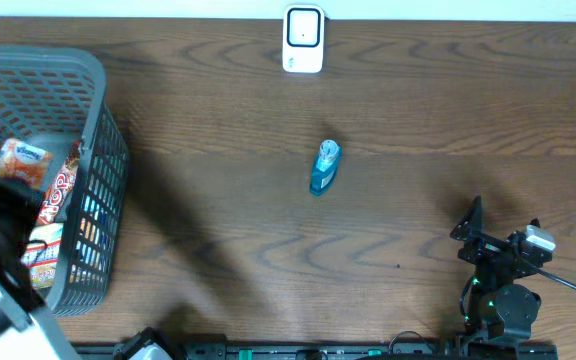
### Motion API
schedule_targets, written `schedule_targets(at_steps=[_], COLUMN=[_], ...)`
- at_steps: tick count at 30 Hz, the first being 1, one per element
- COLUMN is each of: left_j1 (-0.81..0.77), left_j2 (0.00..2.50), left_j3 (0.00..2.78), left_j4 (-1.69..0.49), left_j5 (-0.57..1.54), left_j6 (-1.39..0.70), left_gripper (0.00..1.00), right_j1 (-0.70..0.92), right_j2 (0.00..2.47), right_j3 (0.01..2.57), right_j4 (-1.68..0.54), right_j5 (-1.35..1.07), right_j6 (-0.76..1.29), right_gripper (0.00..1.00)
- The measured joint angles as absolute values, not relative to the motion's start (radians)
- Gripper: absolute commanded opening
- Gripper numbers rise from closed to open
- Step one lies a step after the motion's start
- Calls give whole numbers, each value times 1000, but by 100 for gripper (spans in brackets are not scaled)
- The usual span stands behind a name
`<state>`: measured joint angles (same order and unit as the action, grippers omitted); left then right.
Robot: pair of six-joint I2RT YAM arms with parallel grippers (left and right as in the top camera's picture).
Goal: Scan the item barcode
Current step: 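Return the left gripper to the basket and grasp the orange packet, then place the orange packet on the table left of the bottle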
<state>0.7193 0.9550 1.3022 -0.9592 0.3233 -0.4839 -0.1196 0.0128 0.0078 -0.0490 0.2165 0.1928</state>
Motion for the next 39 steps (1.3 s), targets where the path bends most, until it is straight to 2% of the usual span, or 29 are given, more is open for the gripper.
schedule_targets(at_steps=[8,13,20,28,31,39], left_j1=[683,575,349,12,-133,-298], left_j2=[739,736,767,927,1040,1332], left_j3=[1303,1293,1201,1167,1167,1165], left_j4=[-954,-969,-964,-953,-947,-929], left_j5=[451,546,567,399,269,21], left_j6=[-558,-557,-557,-558,-596,-765], left_gripper=[8,7,8,7,7,7], right_j1=[-120,-120,-120,-120,-120,-120], right_j2=[13,13,13,13,13,13], right_j3=[8,8,8,8,8,8], right_j4=[-49,-49,-49,-49,-49,-49], right_j5=[216,216,216,216,216,216], right_j6=[193,193,193,193,193,193], right_gripper=[99,99,99,99,99,99])
